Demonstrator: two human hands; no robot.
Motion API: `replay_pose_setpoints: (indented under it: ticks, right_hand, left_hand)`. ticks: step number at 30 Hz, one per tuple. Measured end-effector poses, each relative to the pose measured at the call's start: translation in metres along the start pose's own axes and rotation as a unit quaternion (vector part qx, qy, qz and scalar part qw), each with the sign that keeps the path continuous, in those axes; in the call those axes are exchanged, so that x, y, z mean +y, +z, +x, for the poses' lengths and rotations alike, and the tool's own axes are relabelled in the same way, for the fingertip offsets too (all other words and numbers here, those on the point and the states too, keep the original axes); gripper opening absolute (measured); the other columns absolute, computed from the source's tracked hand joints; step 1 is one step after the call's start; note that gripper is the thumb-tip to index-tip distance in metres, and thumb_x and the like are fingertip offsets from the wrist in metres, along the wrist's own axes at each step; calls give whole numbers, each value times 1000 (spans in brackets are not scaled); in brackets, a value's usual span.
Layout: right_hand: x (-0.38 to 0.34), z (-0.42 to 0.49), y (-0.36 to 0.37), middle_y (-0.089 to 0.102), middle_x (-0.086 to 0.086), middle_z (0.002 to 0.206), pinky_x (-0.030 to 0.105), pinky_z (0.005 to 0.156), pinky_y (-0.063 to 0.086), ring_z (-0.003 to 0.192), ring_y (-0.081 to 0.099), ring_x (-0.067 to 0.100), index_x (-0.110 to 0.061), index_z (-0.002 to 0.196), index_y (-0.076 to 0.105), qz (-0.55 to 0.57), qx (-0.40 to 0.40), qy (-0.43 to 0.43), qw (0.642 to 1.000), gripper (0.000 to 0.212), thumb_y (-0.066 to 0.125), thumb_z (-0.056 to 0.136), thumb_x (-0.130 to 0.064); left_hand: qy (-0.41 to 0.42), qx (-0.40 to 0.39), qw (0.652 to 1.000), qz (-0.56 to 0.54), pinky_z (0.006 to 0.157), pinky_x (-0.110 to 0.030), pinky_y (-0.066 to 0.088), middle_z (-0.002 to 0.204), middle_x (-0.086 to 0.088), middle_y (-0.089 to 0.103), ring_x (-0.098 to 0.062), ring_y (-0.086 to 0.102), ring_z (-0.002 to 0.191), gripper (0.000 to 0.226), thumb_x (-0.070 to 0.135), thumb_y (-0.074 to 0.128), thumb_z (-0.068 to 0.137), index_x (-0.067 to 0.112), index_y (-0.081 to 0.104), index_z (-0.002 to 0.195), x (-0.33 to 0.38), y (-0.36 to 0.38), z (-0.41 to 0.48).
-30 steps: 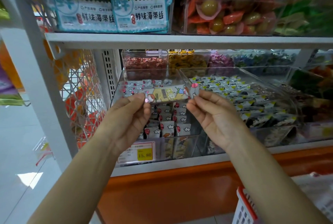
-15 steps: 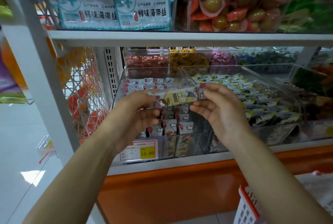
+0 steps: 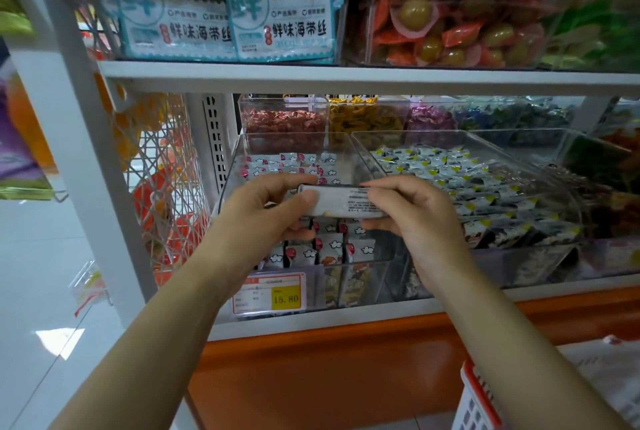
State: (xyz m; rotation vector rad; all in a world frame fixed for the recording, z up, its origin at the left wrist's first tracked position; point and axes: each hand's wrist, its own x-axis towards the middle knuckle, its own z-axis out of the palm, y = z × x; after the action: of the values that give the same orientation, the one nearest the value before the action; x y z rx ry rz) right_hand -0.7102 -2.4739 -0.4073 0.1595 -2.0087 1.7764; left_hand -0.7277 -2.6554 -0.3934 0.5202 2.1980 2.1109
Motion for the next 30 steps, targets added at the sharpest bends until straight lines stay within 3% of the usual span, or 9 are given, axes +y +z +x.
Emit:
replay_pose_setpoints:
  ticks: [4, 8, 13, 16, 18, 21, 25, 28, 30]
  right_hand:
    - [0, 1, 4, 64, 12, 75, 54, 75, 54, 78, 62, 32, -19, 69, 69, -30, 32, -20, 999, 18, 64, 85, -14]
    - [1, 0, 4, 53, 26, 71, 30, 62, 49, 66, 51, 32, 0, 71, 63, -46, 51, -59, 996, 19, 62, 86, -12]
    - [-3, -2, 6, 61, 11, 65, 17, 55, 42, 60, 53, 11, -10, 70, 68, -74, 29, -81, 994, 17, 62, 86, -10]
    - [-4, -2, 6, 63, -8, 63, 9, 56, 42, 62, 55, -1, -21, 70, 69, -69, 12, -83, 994, 19, 64, 85, -10]
    - [-4, -2, 6, 64, -14, 63, 8, 58, 43, 64, 57, -3, -27, 70, 68, -72, -2, -90, 993, 23, 64, 84, -11]
    - [-5, -1, 6, 64, -19, 65, 8, 57, 44, 65, 58, -4, -32, 68, 68, -76, -20, -89, 993, 27, 64, 85, -12]
    - [-3, -2, 6, 66, -15, 64, 18, 55, 52, 64, 62, 0, -32, 64, 72, -35, -38, -55, 997, 32, 63, 86, -11]
    - [-2, -1, 6, 65, -14, 63, 24, 62, 51, 64, 59, 0, -34, 66, 72, -36, -25, -49, 998, 30, 63, 86, -12]
    - [-3, 0, 7, 64, -13, 63, 22, 59, 49, 63, 58, 1, -32, 67, 72, -27, -4, -57, 998, 30, 63, 86, -11]
  left_hand:
    - [-1, 0, 1000, 7, 70, -18, 55, 102, -18, 59, -18, 70, 83, 19, 11, 62, 85, 18, 68, 101, 3, 2, -1]
    - [12, -21, 998, 56, 73, -31, 59, 108, -27, 56, -35, 65, 90, 19, 6, 66, 82, 15, 64, 98, 4, 4, -2]
    - [20, 6, 996, 83, 54, -16, 47, 79, -12, 61, -9, 55, 62, 8, 18, 69, 79, 11, 65, 80, 6, 5, -2]
    - [22, 22, 996, 83, 61, -15, 49, 74, -7, 66, -10, 58, 66, 17, 25, 73, 70, 9, 68, 73, 6, -1, -1]
    - [17, 33, 995, 94, 69, -24, 49, 78, -15, 65, -18, 57, 70, 22, 27, 72, 72, 5, 68, 72, 5, -6, 2]
    - [-15, 5, 997, 78, 74, -27, 51, 84, -17, 68, -21, 62, 75, 30, 31, 71, 64, 2, 70, 73, 5, -10, 3]
    - [-48, -37, 998, 32, 51, -12, 45, 64, -5, 67, -7, 59, 57, 23, 27, 68, 59, 5, 68, 62, 10, -13, 1]
    - [-67, -44, 997, -3, 54, -15, 50, 64, -6, 68, -12, 63, 62, 16, 25, 66, 63, 11, 69, 55, 10, -11, 0]
    - [-74, -49, 996, 12, 58, -15, 52, 71, -6, 70, -13, 65, 66, 18, 28, 65, 70, 11, 70, 65, 9, -9, 0]
